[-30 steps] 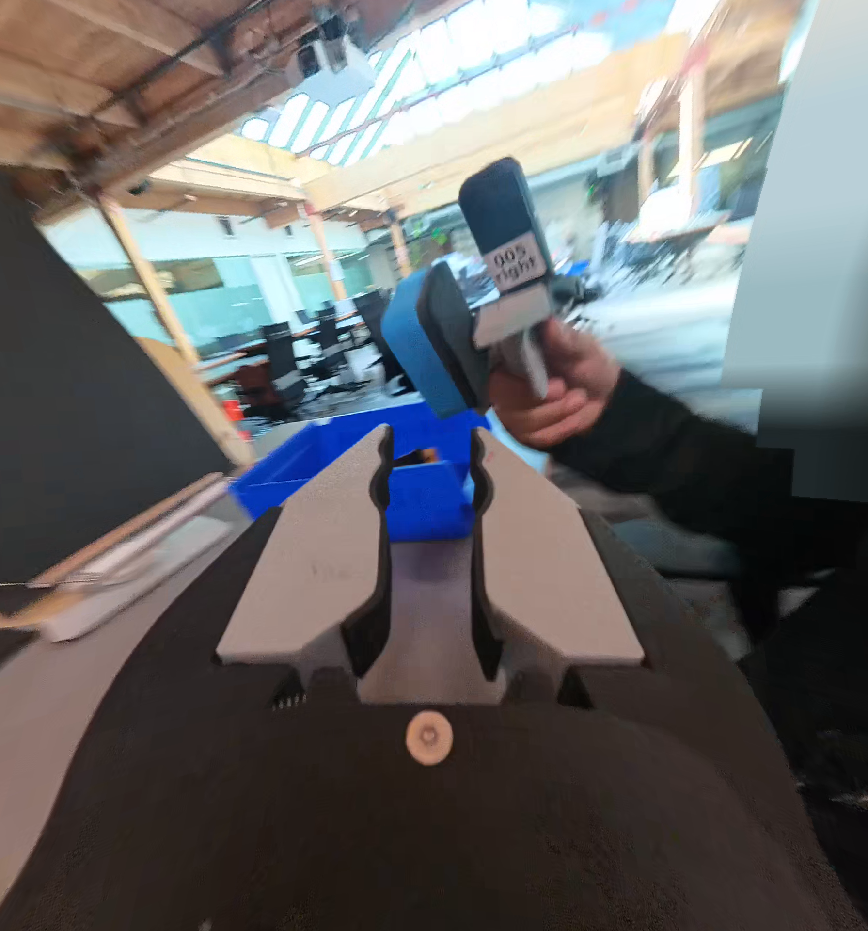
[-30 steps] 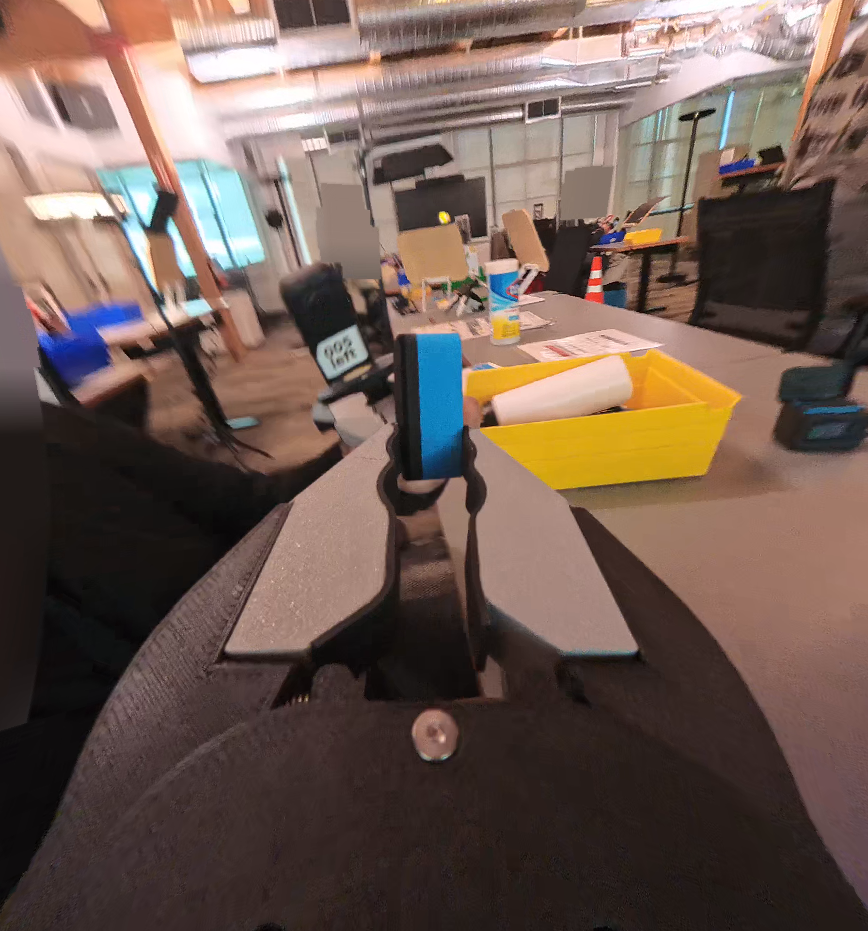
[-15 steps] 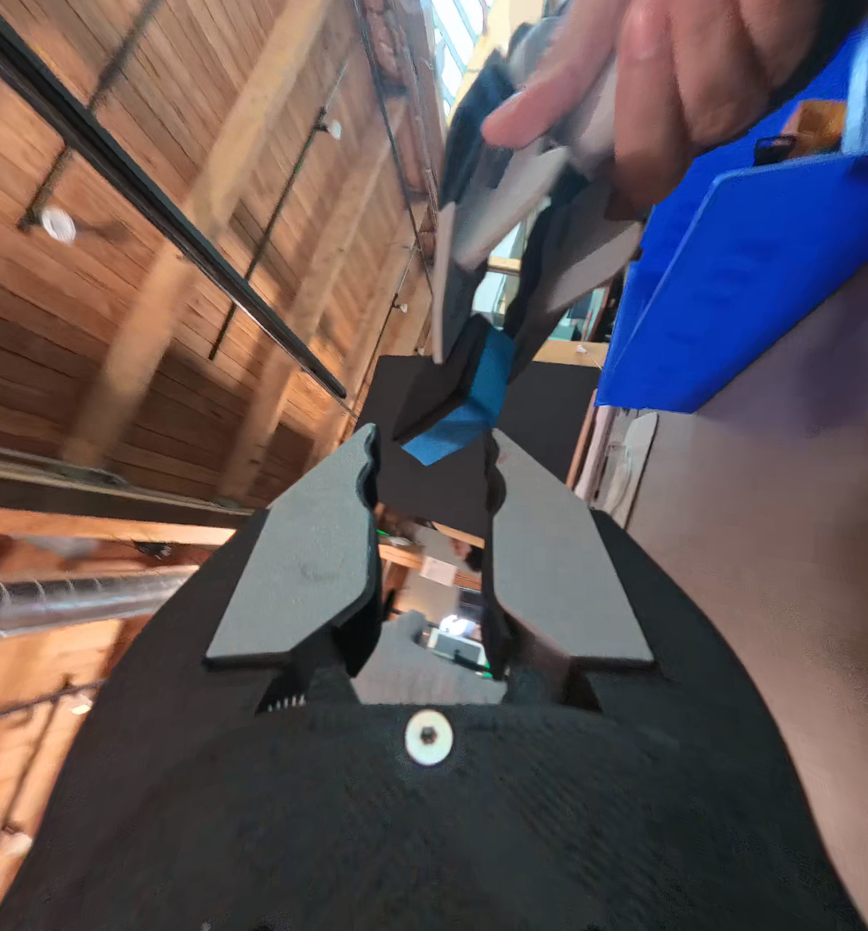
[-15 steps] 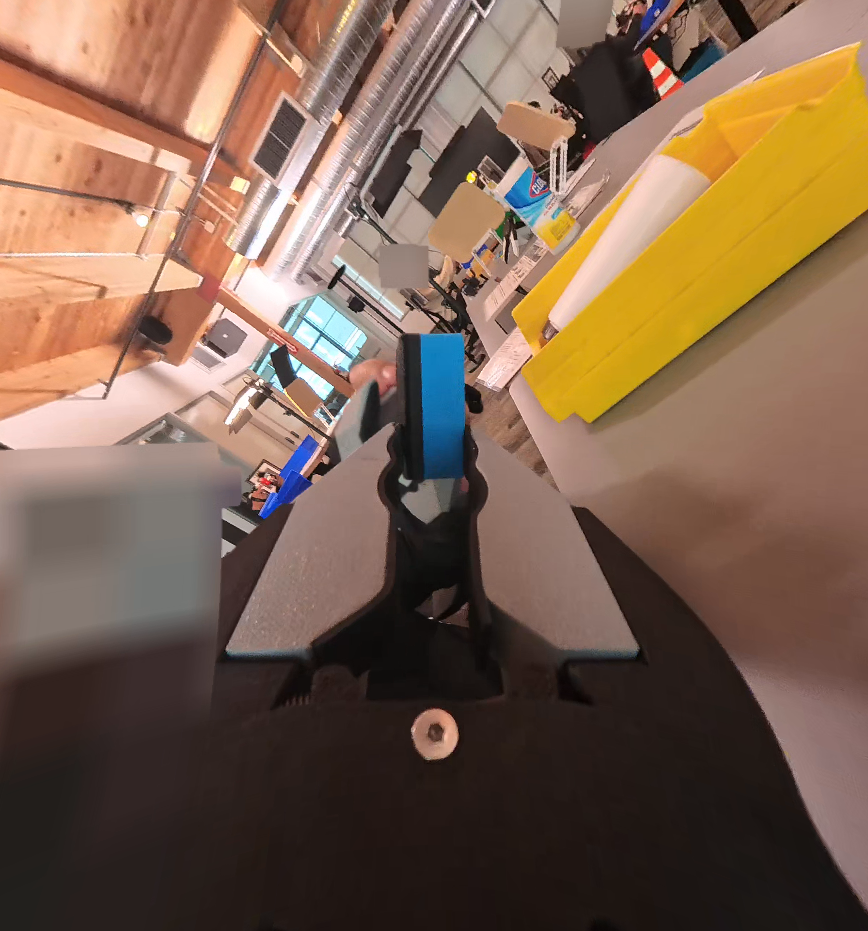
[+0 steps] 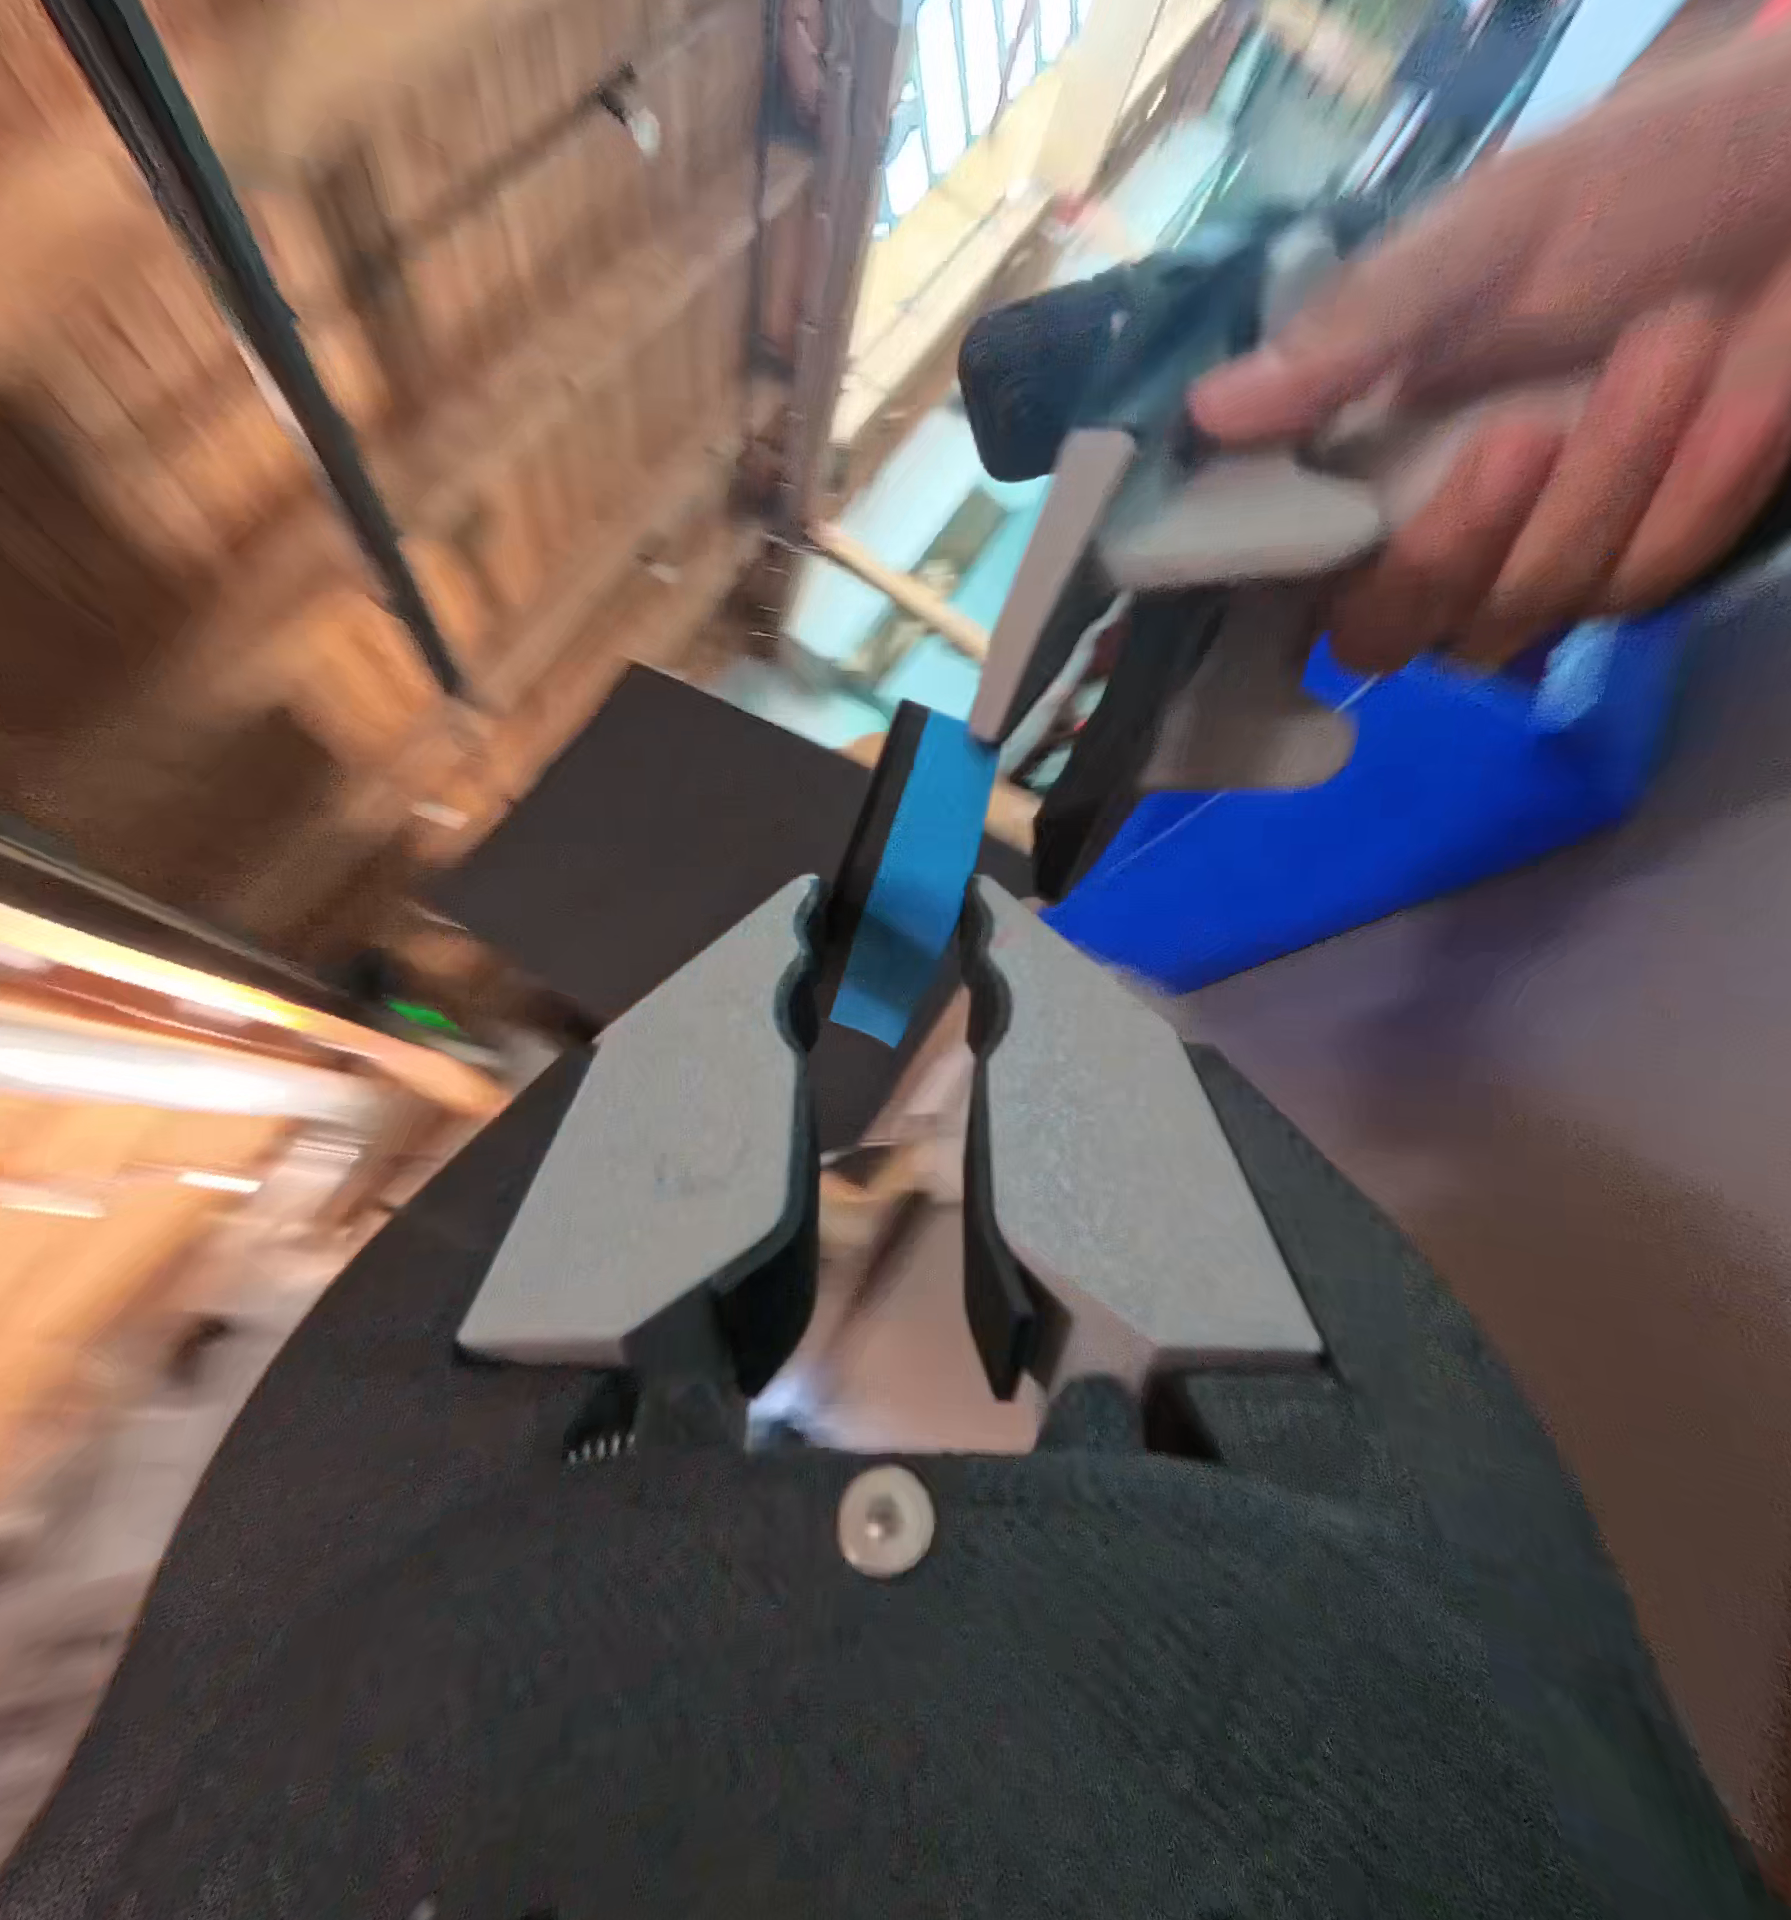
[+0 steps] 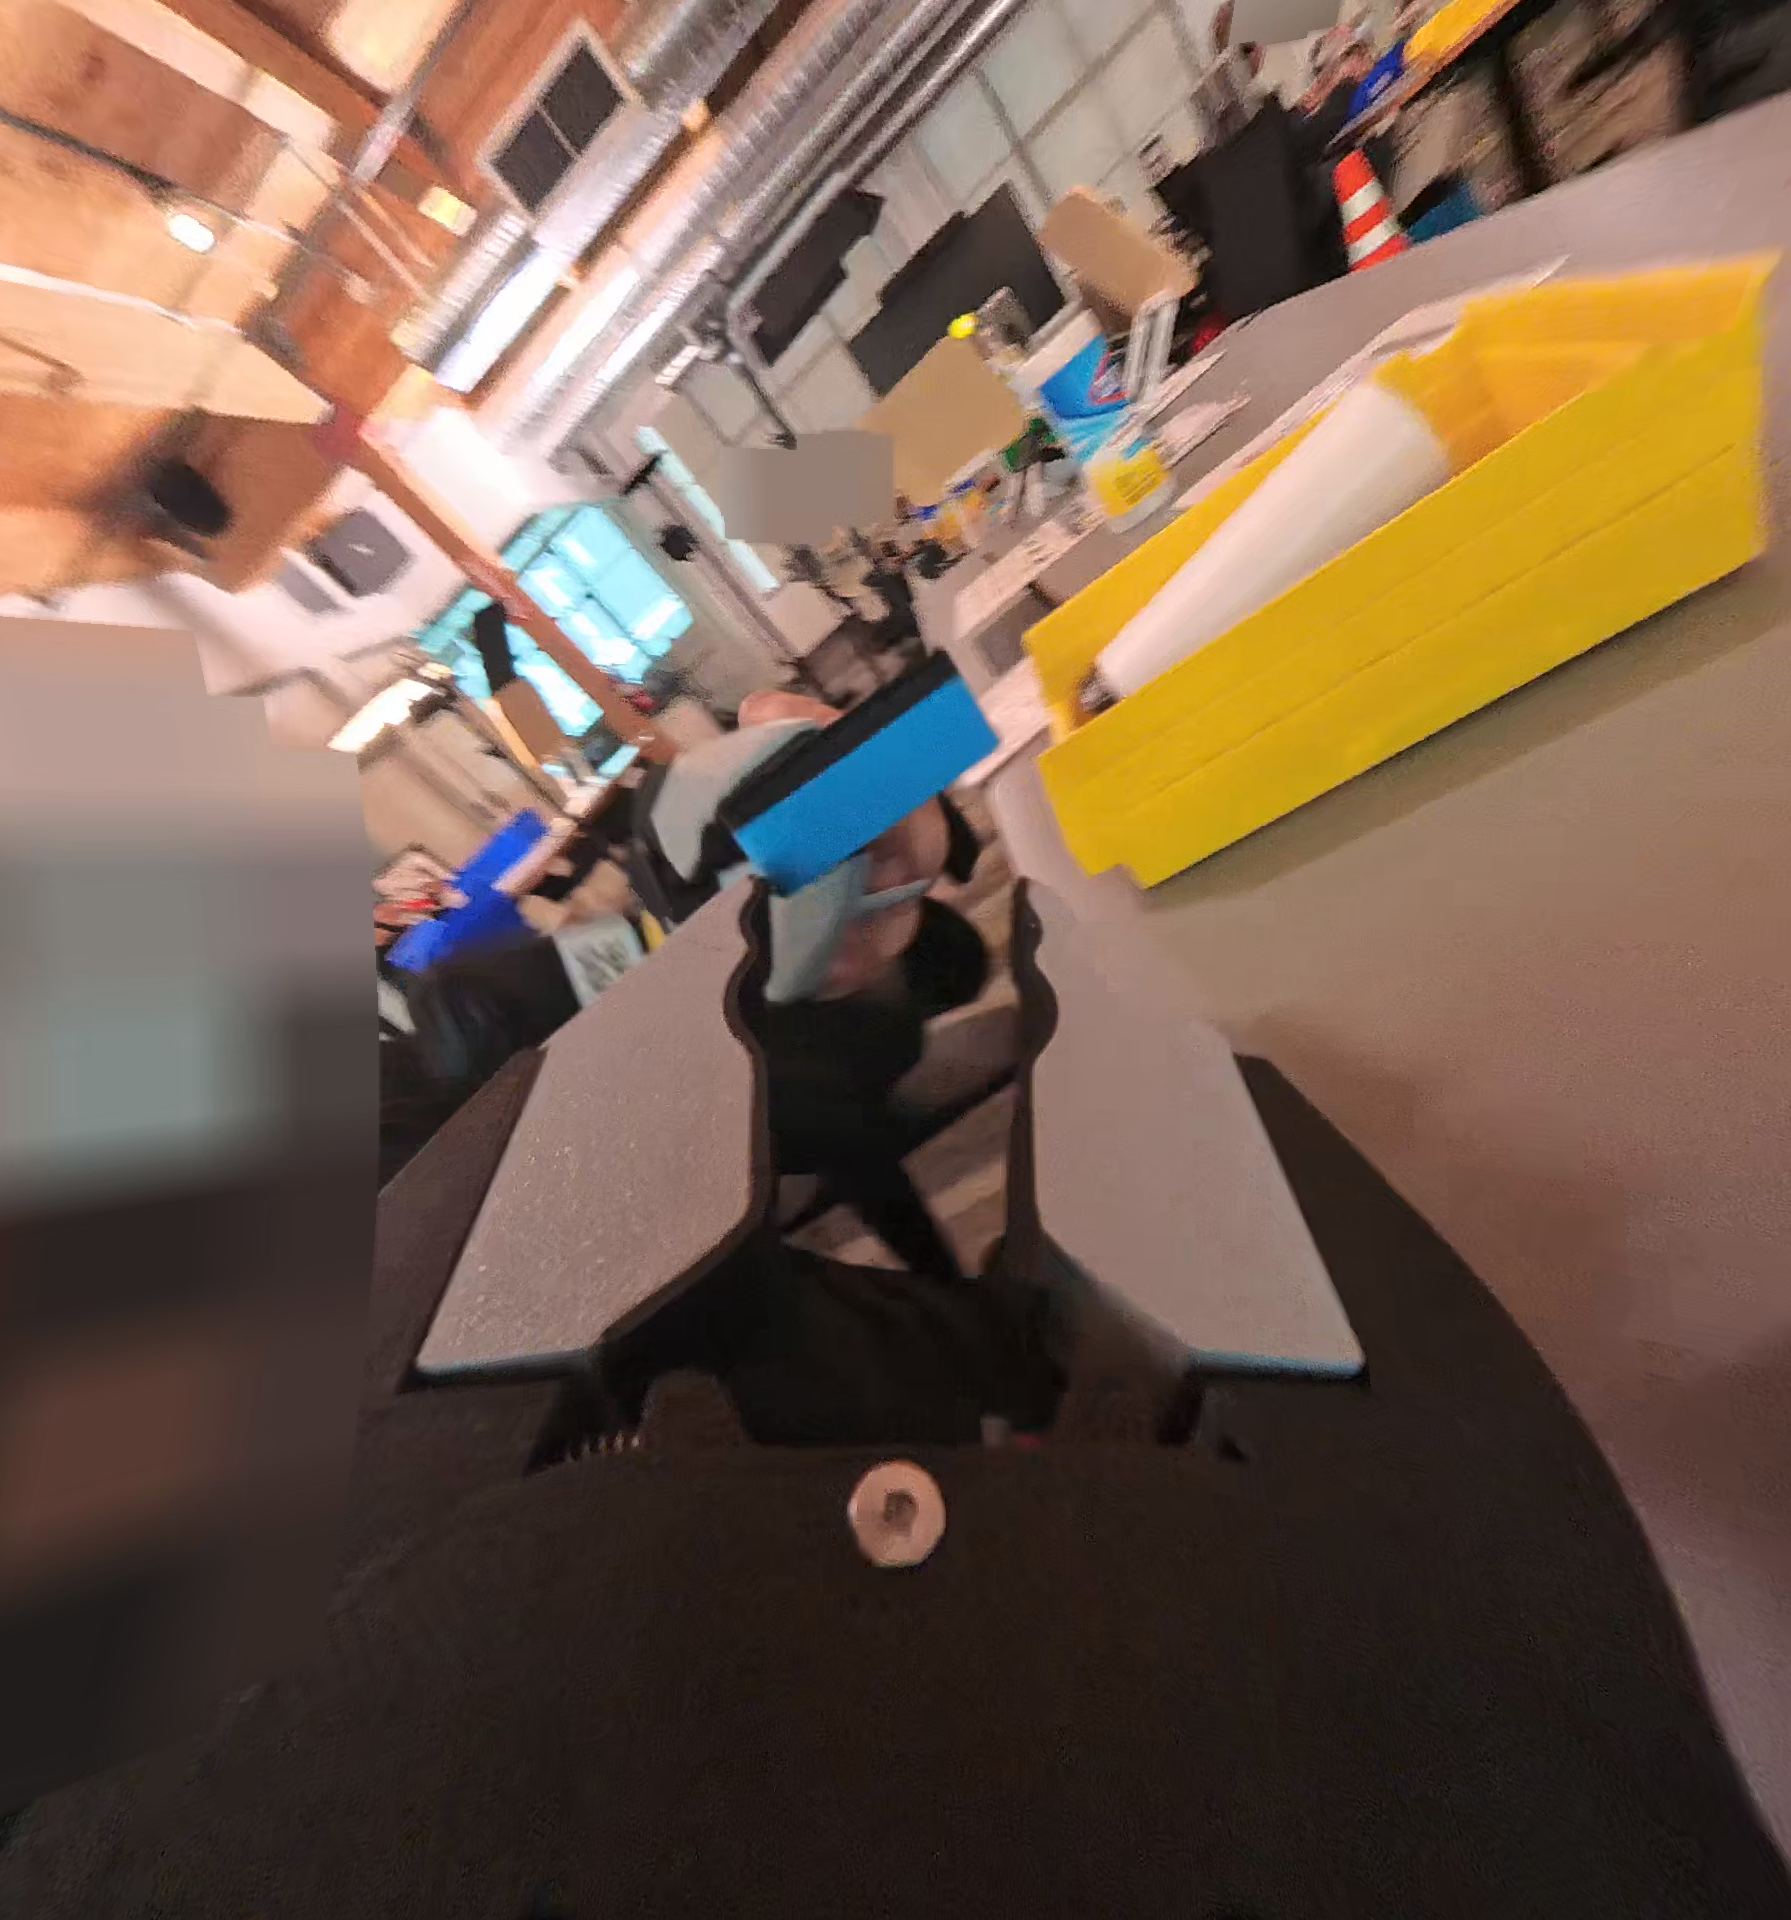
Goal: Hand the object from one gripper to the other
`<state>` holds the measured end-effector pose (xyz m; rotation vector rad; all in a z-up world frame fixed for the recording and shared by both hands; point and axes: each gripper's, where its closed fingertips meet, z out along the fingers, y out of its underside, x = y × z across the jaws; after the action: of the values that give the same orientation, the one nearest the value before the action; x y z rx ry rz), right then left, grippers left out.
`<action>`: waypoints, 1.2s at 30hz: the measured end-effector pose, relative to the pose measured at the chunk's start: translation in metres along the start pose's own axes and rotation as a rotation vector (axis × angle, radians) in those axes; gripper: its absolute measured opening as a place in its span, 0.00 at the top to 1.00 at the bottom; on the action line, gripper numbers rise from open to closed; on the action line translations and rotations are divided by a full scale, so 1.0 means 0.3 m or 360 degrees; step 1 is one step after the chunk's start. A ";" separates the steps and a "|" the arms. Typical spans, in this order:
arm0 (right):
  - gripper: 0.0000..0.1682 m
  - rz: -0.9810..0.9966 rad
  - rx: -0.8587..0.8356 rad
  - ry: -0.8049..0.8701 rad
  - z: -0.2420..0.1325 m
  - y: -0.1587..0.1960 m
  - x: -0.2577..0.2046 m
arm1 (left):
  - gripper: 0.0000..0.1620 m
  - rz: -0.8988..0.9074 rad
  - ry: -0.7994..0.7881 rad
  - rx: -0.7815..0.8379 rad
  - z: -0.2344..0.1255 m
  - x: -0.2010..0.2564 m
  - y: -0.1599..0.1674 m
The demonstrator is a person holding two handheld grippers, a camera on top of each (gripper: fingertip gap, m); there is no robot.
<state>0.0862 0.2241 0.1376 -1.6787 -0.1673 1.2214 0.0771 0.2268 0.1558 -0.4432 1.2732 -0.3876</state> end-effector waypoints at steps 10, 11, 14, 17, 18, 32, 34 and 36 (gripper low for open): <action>0.69 -0.1033 -0.0164 0.0381 -0.024 0.032 -0.056 | 0.86 -0.1320 0.0877 -0.0037 -0.050 0.065 -0.019; 0.69 -0.1134 -0.0190 0.0422 -0.017 0.041 -0.055 | 0.86 -0.1371 0.0972 -0.0039 -0.064 0.080 -0.025; 0.74 -0.1331 -0.0285 0.0391 0.014 0.097 -0.080 | 0.86 -0.1527 0.1216 -0.0054 -0.099 0.120 -0.033; 0.88 -0.1402 -0.0359 0.0427 0.034 0.125 -0.069 | 0.86 -0.1581 0.1276 -0.0064 -0.101 0.137 -0.022; 0.88 -0.1424 -0.0372 0.0454 0.034 0.123 -0.059 | 0.86 -0.1585 0.1269 -0.0076 -0.098 0.138 -0.016; 0.89 -0.0657 0.0104 -0.0027 -0.013 -0.024 -0.138 | 0.72 -0.0798 0.0662 -0.0129 -0.038 0.110 0.026; 0.89 -0.0688 0.0084 -0.0012 -0.002 -0.014 -0.130 | 0.73 -0.0858 0.0727 -0.0030 -0.053 0.123 -0.022; 0.89 -0.0726 0.0082 -0.0029 0.003 -0.007 -0.140 | 0.74 -0.1063 0.0808 0.0012 -0.062 0.118 -0.049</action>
<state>0.0663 0.2004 0.1659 -1.4793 -0.4969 0.8879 0.0674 0.1941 0.1300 -0.7978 1.5903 -1.1211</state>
